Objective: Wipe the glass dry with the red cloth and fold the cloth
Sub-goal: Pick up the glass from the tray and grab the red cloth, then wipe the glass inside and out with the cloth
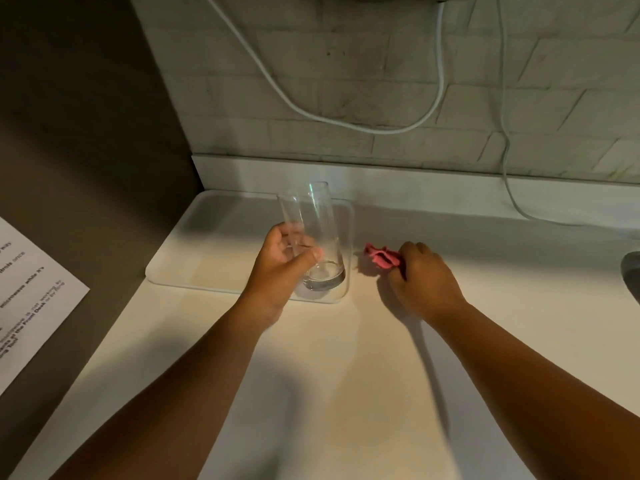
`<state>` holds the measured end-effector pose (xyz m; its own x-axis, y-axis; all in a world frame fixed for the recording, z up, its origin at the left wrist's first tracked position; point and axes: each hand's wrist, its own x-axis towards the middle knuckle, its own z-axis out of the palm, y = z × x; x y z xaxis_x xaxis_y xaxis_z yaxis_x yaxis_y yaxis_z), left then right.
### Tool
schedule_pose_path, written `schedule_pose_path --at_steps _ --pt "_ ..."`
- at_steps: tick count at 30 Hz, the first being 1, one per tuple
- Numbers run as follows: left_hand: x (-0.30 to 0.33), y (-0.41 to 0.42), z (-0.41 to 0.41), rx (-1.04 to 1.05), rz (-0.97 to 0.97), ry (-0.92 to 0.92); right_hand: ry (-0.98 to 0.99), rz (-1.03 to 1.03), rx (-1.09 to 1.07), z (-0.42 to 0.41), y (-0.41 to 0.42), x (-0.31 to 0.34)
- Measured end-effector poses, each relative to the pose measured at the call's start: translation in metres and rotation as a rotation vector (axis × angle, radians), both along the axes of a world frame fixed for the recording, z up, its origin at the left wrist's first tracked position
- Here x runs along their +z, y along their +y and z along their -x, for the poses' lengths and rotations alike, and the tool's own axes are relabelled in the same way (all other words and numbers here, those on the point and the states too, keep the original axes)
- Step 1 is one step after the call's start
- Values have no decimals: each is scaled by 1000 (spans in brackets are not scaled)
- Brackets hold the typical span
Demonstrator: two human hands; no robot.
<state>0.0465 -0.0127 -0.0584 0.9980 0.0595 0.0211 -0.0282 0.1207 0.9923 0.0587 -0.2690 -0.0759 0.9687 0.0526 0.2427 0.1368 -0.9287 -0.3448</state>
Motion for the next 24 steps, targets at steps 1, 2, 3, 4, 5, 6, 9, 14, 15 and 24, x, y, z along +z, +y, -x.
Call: schedule_pose_path --at_steps 1,2,3,4,5,6,9,14,15,24 --pt "6 -1 3 -5 65 9 44 -108 -38 -2 -1 5" --pt "12 -2 7 -14 120 18 89 -248 -78 -2 -2 11" --pt "16 -4 12 -22 167 27 117 -403 -113 1 -1 19" --pt "20 -7 17 -26 208 38 121 -552 -140 6 2 27" --pt "23 -10 23 -28 251 50 101 -685 -153 13 7 37" --pt "26 -14 28 -25 296 64 64 -796 -153 22 13 47" --pt "32 -26 44 -12 366 96 -75 -989 -117 53 37 75" --pt "40 -41 60 -37 312 83 -302 -888 15 86 79 110" --pt "42 -44 63 -49 293 85 -315 -846 68 91 85 113" --pt "47 -44 74 -2 236 131 -266 -435 282 103 85 108"
